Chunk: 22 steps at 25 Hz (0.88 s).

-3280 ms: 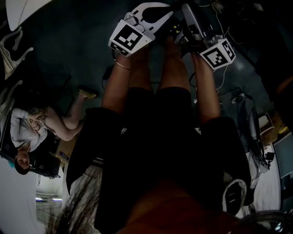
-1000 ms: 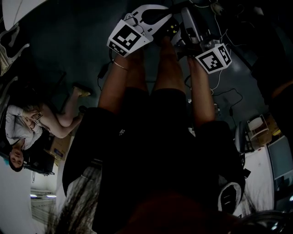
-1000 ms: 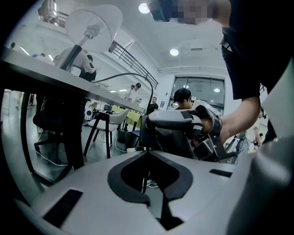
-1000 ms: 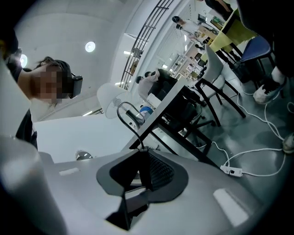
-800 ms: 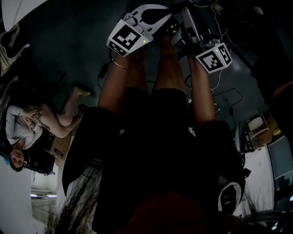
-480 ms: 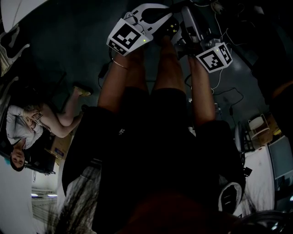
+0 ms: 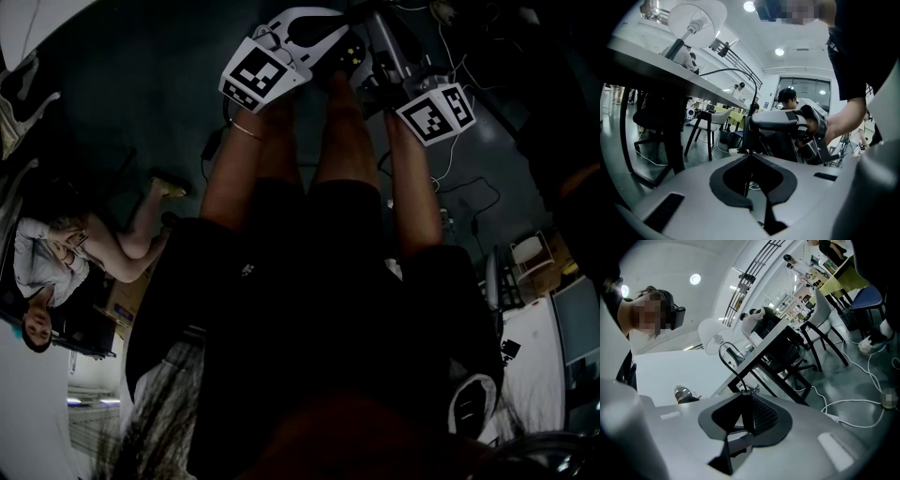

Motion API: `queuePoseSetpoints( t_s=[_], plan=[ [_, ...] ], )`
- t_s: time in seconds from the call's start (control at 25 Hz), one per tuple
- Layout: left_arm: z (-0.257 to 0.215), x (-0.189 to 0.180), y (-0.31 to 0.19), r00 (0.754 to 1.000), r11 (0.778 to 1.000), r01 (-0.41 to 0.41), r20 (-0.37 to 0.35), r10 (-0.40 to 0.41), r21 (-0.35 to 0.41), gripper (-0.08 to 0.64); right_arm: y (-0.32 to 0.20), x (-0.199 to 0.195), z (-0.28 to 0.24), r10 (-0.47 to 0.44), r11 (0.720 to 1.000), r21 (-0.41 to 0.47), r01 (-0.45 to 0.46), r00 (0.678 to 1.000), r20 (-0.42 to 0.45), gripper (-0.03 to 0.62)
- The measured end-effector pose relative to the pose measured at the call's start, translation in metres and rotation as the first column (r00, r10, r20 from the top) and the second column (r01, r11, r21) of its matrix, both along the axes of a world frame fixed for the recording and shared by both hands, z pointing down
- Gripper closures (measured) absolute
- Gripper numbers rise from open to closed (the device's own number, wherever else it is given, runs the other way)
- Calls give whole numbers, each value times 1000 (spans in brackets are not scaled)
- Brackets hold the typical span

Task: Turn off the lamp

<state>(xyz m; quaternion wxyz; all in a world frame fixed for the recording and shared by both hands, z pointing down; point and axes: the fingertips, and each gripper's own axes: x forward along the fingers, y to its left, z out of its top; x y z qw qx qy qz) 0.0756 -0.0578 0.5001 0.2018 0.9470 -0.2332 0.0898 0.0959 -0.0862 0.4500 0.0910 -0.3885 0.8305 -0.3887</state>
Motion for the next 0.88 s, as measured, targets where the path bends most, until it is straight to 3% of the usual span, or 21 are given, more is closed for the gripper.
queuePoseSetpoints(
  t_s=[0.88],
  plan=[
    [11,-7,-5,998,997,67,24,-66,-29,546,-8,2,13,35,999,1,-35,998,-51,535]
  ],
)
